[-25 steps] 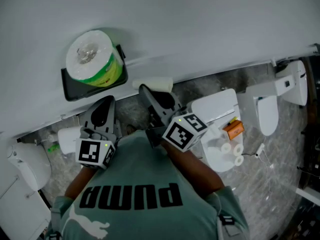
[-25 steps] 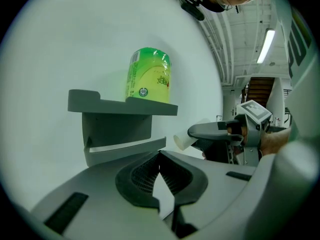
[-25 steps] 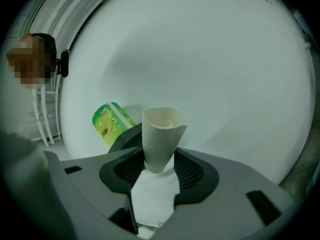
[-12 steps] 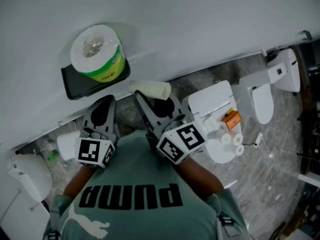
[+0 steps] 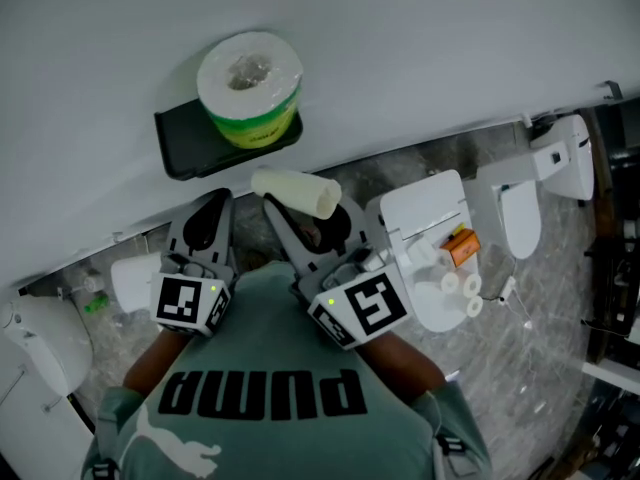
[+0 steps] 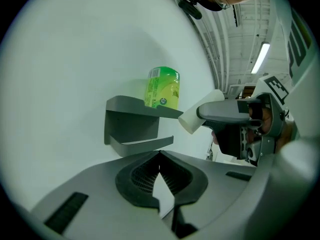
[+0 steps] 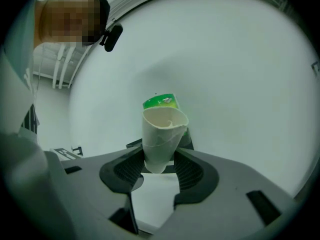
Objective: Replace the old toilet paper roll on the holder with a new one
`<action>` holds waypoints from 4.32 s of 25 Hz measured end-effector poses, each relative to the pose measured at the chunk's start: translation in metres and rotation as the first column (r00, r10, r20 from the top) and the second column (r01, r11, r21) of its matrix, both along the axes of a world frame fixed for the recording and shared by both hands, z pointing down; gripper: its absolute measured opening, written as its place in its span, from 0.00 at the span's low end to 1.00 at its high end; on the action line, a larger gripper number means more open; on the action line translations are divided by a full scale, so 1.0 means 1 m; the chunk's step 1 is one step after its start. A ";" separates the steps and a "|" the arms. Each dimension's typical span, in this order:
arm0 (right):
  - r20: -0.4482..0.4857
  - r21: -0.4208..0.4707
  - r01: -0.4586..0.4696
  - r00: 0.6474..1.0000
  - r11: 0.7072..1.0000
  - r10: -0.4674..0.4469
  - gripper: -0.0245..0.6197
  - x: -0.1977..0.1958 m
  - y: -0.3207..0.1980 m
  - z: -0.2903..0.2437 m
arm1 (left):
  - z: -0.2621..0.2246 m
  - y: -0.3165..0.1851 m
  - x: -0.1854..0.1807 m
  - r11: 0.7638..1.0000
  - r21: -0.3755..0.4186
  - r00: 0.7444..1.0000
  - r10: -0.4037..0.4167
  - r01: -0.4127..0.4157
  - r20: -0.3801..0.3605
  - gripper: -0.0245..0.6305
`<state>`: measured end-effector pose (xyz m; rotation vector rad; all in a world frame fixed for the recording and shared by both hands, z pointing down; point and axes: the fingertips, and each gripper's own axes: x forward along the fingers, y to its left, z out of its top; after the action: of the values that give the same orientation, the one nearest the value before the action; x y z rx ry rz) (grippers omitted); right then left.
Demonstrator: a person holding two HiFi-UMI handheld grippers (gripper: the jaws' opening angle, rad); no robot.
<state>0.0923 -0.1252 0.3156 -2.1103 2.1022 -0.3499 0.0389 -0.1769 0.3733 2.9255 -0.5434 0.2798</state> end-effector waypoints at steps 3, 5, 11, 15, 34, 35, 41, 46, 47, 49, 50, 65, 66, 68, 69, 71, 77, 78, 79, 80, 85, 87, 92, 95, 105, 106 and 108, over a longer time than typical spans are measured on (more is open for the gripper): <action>-0.057 0.016 0.034 0.998 0.999 -0.033 0.34 -0.017 -0.011 -0.015 | 0.002 -0.006 -0.016 0.999 -0.006 0.999 -0.034 0.034 0.016 0.04; -0.085 0.044 0.043 0.996 0.998 -0.039 0.34 -0.027 -0.021 -0.029 | -0.002 -0.012 -0.026 0.998 0.002 0.998 -0.066 0.066 -0.006 0.04; -0.196 0.055 0.092 0.977 0.994 -0.080 0.34 -0.051 -0.042 -0.053 | -0.007 -0.028 -0.057 0.986 0.013 0.986 -0.167 0.168 -0.026 0.04; -0.240 0.034 0.105 0.966 0.994 -0.094 0.34 -0.055 -0.057 -0.056 | -0.010 -0.036 -0.073 0.974 0.021 0.974 -0.223 0.224 -0.035 0.04; -0.451 -0.178 0.092 0.877 0.980 -0.165 0.34 -0.068 -0.102 -0.049 | -0.012 -0.052 -0.095 0.952 0.011 0.950 -0.303 0.304 -0.070 0.04; -0.454 -0.185 0.091 0.875 0.979 -0.167 0.34 -0.069 -0.103 -0.049 | -0.011 -0.053 -0.094 0.953 0.009 0.951 -0.301 0.303 -0.069 0.04; -0.449 -0.224 0.076 0.877 0.972 -0.172 0.34 -0.069 -0.108 -0.047 | -0.010 -0.053 -0.089 0.957 0.003 0.955 -0.289 0.290 -0.067 0.04; -0.469 -0.232 0.044 0.870 0.972 -0.152 0.34 -0.072 -0.116 -0.046 | -0.010 -0.058 -0.093 0.958 0.001 0.956 -0.287 0.287 -0.068 0.04; -0.474 -0.235 0.037 0.868 0.971 -0.148 0.34 -0.072 -0.117 -0.045 | -0.010 -0.059 -0.093 0.958 -0.001 0.956 -0.287 0.287 -0.068 0.04; -0.478 -0.239 0.024 0.867 0.971 -0.139 0.34 -0.070 -0.118 -0.043 | -0.009 -0.060 -0.093 0.958 -0.003 0.956 -0.287 0.288 -0.065 0.04; -0.479 -0.238 0.017 0.868 0.971 -0.133 0.34 -0.070 -0.118 -0.043 | -0.009 -0.059 -0.093 0.958 -0.002 0.956 -0.287 0.288 -0.064 0.04; -0.447 -0.197 0.014 0.889 0.980 -0.103 0.34 -0.065 -0.105 -0.045 | -0.013 -0.048 -0.089 0.960 0.015 0.958 -0.279 0.280 -0.063 0.04; -0.446 -0.189 0.018 0.889 0.982 -0.103 0.34 -0.065 -0.103 -0.046 | -0.013 -0.047 -0.088 0.960 0.015 0.959 -0.277 0.279 -0.062 0.04; -0.441 -0.174 0.028 0.891 0.984 -0.104 0.34 -0.066 -0.098 -0.048 | -0.013 -0.046 -0.087 0.961 0.018 0.960 -0.273 0.275 -0.061 0.04; -0.438 -0.166 0.033 0.893 0.986 -0.103 0.34 -0.067 -0.095 -0.049 | -0.013 -0.045 -0.087 0.962 0.019 0.961 -0.271 0.272 -0.060 0.04; -0.430 -0.149 0.036 0.898 0.988 -0.098 0.34 -0.065 -0.088 -0.051 | -0.014 -0.042 -0.084 0.964 0.021 0.963 -0.263 0.265 -0.058 0.04; -0.392 -0.088 -0.007 0.920 0.996 -0.028 0.34 -0.046 -0.069 -0.057 | -0.013 -0.033 -0.069 0.972 0.023 0.971 -0.234 0.235 -0.047 0.04; -0.382 -0.077 -0.019 0.924 0.997 -0.012 0.34 -0.042 -0.065 -0.058 | -0.013 -0.031 -0.067 0.973 0.024 0.973 -0.228 0.230 -0.045 0.04; -0.372 -0.066 -0.031 0.928 0.997 0.004 0.34 -0.037 -0.062 -0.058 | -0.014 -0.030 -0.064 0.974 0.028 0.974 -0.223 0.224 -0.044 0.04; -0.362 -0.059 -0.043 0.932 0.997 0.019 0.34 -0.033 -0.059 -0.058 | -0.015 -0.029 -0.061 0.975 0.032 0.975 -0.217 0.219 -0.044 0.04; -0.338 -0.042 -0.088 0.939 0.995 0.068 0.34 -0.012 -0.049 -0.057 | -0.014 -0.024 -0.051 0.980 0.043 0.980 -0.196 0.197 -0.012 0.04; -0.331 -0.039 -0.094 0.941 0.995 0.076 0.34 -0.006 -0.046 -0.057 | -0.018 -0.023 -0.047 0.978 0.055 0.980 -0.200 0.201 -0.021 0.04; -0.311 -0.025 -0.090 0.947 0.996 0.078 0.34 0.002 -0.043 -0.056 | -0.019 -0.021 -0.042 0.976 0.071 0.979 -0.205 0.205 -0.005 0.04; -0.295 -0.020 -0.085 0.952 0.996 0.075 0.34 0.007 -0.042 -0.055 | -0.018 -0.018 -0.038 0.975 0.078 0.978 -0.210 0.208 0.013 0.04; -0.259 -0.013 -0.031 0.966 0.999 0.027 0.40 0.016 -0.043 -0.051 | -0.016 -0.018 -0.036 0.960 0.089 0.962 -0.269 0.264 0.045 0.04; -0.257 -0.012 -0.026 0.966 1.000 0.022 0.41 0.017 -0.043 -0.051 | -0.016 -0.018 -0.037 0.958 0.090 0.960 -0.278 0.273 0.044 0.04; -0.256 -0.011 -0.013 0.967 1.000 0.010 0.42 0.018 -0.044 -0.051 | -0.016 -0.019 -0.039 0.953 0.090 0.955 -0.294 0.290 0.042 0.04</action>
<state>0.1103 -0.1696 0.2649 -2.2818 2.2246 -0.0924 0.0002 -0.1960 0.3568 2.8674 -1.0067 0.3062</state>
